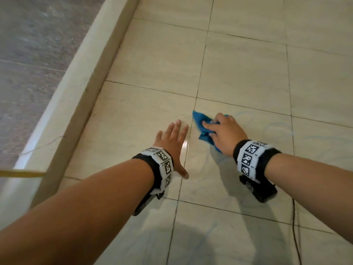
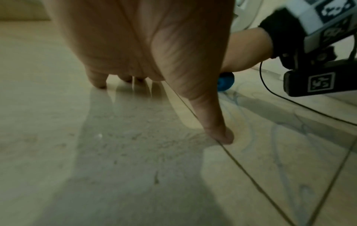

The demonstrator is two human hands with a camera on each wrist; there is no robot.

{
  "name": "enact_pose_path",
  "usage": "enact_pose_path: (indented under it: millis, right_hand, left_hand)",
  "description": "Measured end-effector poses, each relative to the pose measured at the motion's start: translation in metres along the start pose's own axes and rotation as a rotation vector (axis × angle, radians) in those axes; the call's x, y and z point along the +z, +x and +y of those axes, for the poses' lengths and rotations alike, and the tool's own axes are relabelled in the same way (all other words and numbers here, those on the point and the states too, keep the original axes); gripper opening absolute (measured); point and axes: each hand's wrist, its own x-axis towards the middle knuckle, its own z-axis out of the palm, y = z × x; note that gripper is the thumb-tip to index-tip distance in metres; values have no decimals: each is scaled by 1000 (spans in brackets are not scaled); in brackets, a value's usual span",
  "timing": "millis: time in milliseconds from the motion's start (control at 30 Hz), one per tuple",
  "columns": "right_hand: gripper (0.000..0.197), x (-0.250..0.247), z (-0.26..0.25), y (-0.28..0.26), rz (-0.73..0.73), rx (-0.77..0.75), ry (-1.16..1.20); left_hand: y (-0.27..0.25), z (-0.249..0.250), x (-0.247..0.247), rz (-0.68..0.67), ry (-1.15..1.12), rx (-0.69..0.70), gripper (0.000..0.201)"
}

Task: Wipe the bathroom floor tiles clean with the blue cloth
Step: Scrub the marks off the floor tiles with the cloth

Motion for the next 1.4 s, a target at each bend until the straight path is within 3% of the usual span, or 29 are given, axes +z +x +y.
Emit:
enact_pose_path:
  millis: [67, 133, 200, 267, 367, 400, 500, 567, 700, 733, 767, 867, 900, 967, 1067, 1133, 1200, 1267, 1300, 1400]
  right_hand:
    - [45, 7, -12, -14, -34, -74, -66]
    - [50, 16, -24, -40, -99, -325, -98]
    - [52, 20, -17, -42, -135, -470, -126]
    - [48, 7, -5, -24, -145, -333, -136]
    - [46, 0, 3, -9, -38, -54, -70]
    - [46, 0, -6, -14, -45, -49, -63]
    - [46, 13, -25, -46, -162, -377, -68]
    - [47, 13, -18, -45, -230, -455, -68]
    - [43, 4, 1, -19, -52, -70, -12]
    - [44, 6, -6, -22, -36, -61, -41]
    - [45, 8, -15, -29, -60, -109, -62]
    - [50, 22, -28, -58, -168, -443, -37]
    - [50, 23, -23, -56, -171, -475, -39]
    - [44, 12, -14, -37, -139, -342, -41]
    - [37, 8, -7, -17, 34, -70, 82]
    - [36, 11, -21, -30, 17, -97, 133]
    - [38, 19, -30, -54, -88, -301, 140]
    - [40, 19, -21, -56, -176, -385, 121]
    - [40, 17, -13, -47, -164, -360, 90]
    - [42, 11, 3, -21, 27, -72, 118]
  left_hand:
    - [1, 0, -1, 2, 28, -10, 146]
    - [2, 0, -1, -3, 50, -19, 145]
    - [3, -1, -2, -10, 41, -19, 146]
    - [2, -1, -2, -13, 16, -17, 147]
    - [2, -1, -2, -1, 11, -16, 147]
    - [2, -1, -2, 1, 14, -15, 147]
    - [2, -2, -1, 9, 21, -12, 146]
    - [2, -2, -1, 7, 20, -11, 146]
    - [2, -3, -2, 16, 2, -9, 147]
    - [2, -3, -1, 20, 3, -10, 147]
    - [2, -3, -1, 20, 8, -11, 147]
    - [2, -3, 0, 20, 13, -18, 146]
    - [2, -3, 0, 19, 12, -16, 146]
    - [2, -3, -1, 20, 16, -9, 146]
    - [1, -2, -2, 25, 10, -10, 146]
    - [2, -3, -1, 28, 17, -7, 145]
    - [3, -4, 0, 28, 12, -6, 146]
    - [3, -5, 1, 28, 11, -4, 146]
    - [3, -5, 1, 25, 13, -1, 146]
    - [1, -6, 1, 38, 33, 8, 146]
